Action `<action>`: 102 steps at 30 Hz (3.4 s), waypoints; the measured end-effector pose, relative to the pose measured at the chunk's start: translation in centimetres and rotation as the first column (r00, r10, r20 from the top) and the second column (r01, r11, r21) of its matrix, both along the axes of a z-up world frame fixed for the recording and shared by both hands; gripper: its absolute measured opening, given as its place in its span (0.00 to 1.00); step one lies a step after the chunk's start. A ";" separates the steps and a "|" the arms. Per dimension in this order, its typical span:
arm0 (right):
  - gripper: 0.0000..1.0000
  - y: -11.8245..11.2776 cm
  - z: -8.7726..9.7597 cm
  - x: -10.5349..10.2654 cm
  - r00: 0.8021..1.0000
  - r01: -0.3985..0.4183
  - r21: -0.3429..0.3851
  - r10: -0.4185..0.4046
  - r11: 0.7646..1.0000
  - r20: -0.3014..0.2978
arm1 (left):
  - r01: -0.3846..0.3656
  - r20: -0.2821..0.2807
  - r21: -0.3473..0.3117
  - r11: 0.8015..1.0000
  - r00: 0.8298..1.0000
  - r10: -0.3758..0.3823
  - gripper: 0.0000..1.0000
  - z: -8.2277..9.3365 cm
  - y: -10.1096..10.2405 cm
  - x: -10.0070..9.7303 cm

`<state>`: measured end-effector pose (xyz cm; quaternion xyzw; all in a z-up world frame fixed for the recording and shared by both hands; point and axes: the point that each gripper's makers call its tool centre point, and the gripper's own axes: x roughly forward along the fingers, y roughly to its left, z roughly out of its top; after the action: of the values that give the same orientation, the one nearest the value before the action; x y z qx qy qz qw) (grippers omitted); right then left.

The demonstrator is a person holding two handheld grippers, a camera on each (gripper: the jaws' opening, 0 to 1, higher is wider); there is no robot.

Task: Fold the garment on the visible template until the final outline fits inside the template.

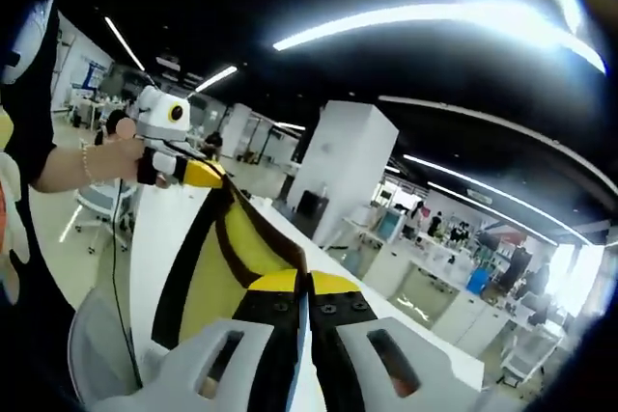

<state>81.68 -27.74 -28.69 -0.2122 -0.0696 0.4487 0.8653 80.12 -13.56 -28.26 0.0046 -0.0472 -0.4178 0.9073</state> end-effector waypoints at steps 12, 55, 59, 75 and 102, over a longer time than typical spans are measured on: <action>0.02 -0.9 0.4 -5.3 1.000 -0.021 0.020 0.021 1.000 -0.017 | 0.109 -0.018 -0.002 0.994 0.994 -0.109 0.00 0.3 -1.1 -6.1; 0.02 0.2 -18.9 12.3 0.915 0.030 -0.062 -0.052 0.998 -0.399 | 0.025 -0.447 0.054 0.998 0.894 0.002 0.00 -18.3 -0.7 12.2; 0.02 0.5 -20.4 14.9 0.907 0.032 -0.071 -0.058 0.997 -0.417 | 0.015 -0.465 0.058 0.998 0.885 0.013 0.00 -19.8 -0.5 14.6; 0.02 1.6 -27.0 23.5 0.877 0.038 -0.115 -0.088 0.993 -0.472 | -0.042 -0.545 0.070 0.997 0.835 0.073 0.00 -26.1 0.4 22.5; 0.03 2.4 -37.8 33.7 0.789 0.053 -0.201 -0.164 0.978 -0.592 | -0.112 -0.582 0.263 0.958 0.774 0.250 0.00 -37.0 0.7 33.2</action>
<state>115.38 -25.32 -66.51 -0.1360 0.2626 0.4465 0.8445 113.30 -12.81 -65.25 -0.0281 0.2934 -0.3097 0.9040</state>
